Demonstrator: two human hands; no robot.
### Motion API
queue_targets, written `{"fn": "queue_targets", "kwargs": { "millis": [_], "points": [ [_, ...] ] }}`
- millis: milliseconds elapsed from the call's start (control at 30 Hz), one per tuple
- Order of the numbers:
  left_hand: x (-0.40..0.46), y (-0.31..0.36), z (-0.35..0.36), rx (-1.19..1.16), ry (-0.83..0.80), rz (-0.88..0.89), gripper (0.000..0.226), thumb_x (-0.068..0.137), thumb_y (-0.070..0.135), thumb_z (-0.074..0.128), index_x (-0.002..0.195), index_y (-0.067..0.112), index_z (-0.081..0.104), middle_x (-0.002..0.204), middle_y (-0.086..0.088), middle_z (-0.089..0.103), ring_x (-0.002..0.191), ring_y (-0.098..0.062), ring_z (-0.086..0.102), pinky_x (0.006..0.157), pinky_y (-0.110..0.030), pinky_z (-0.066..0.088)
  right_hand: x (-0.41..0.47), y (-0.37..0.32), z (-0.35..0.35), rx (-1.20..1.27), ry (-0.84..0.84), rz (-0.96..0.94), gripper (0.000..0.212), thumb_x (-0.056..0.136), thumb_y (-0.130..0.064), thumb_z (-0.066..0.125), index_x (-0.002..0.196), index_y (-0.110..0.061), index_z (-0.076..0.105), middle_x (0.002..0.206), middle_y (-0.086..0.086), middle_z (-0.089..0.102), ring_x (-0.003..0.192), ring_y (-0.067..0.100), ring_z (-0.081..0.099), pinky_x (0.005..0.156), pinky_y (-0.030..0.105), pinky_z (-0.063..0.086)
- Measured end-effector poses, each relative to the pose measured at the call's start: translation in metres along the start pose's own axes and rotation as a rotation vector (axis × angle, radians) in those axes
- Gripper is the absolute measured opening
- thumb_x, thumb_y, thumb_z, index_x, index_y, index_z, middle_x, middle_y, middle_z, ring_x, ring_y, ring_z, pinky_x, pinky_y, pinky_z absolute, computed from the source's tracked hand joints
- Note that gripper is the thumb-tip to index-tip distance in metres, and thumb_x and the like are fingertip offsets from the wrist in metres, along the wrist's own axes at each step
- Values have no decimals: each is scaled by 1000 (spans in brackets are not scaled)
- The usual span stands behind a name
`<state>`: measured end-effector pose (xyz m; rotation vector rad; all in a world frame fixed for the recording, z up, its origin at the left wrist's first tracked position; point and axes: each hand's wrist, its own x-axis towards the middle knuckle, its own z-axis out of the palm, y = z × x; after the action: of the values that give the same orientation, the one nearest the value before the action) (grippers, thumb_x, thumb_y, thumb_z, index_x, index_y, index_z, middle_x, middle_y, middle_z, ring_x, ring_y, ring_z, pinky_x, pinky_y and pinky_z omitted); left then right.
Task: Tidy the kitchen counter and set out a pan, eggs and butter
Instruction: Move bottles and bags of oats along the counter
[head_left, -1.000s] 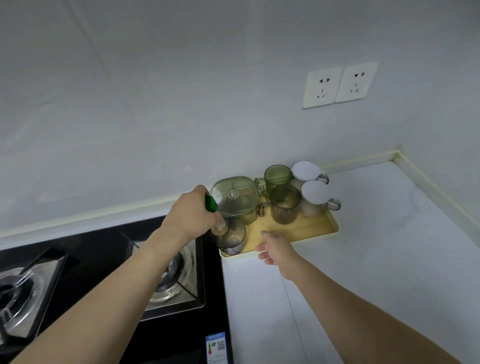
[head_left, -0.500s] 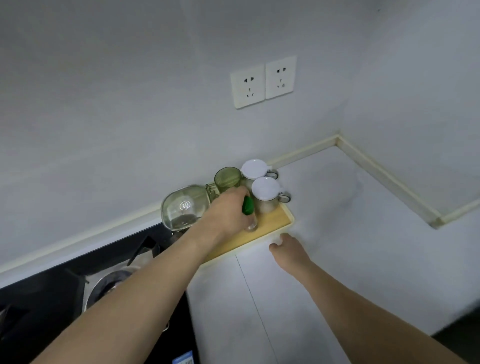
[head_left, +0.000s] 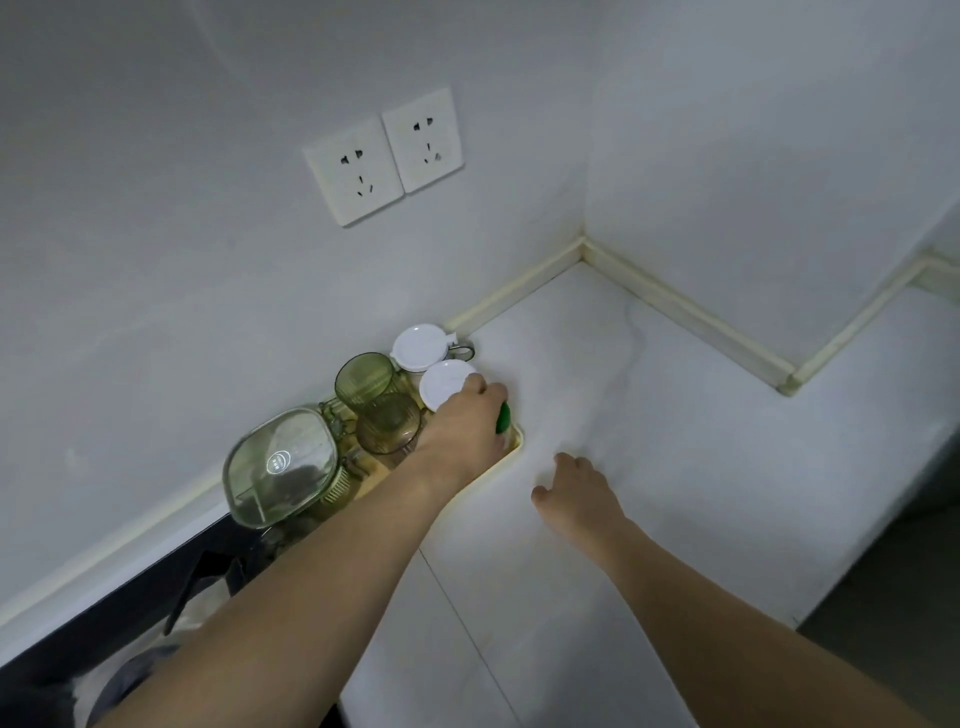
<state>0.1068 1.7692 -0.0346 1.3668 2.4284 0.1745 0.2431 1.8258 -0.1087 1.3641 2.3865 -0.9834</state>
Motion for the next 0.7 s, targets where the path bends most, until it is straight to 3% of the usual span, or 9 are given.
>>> {"fn": "queue_targets", "kwargs": {
  "millis": [400, 700],
  "points": [
    [12, 2, 17, 20, 42, -44, 38, 91, 16, 57, 127, 13, 47, 123, -8, 35, 98, -33, 55, 84, -46, 51, 3, 2, -2, -14, 44, -59, 48, 94, -31, 46, 137, -11, 38, 136, 8, 44, 123, 27, 42, 96, 35, 41],
    [-25, -2, 2, 23, 123, -69, 52, 90, 21, 58, 139, 19, 39, 127, -7, 41, 100, -33, 58, 81, -43, 52, -25, -3, -11, -121, 104, -235, 50, 95, -33, 45, 139, -12, 36, 136, 8, 45, 121, 24, 47, 97, 33, 43]
  ]
}}
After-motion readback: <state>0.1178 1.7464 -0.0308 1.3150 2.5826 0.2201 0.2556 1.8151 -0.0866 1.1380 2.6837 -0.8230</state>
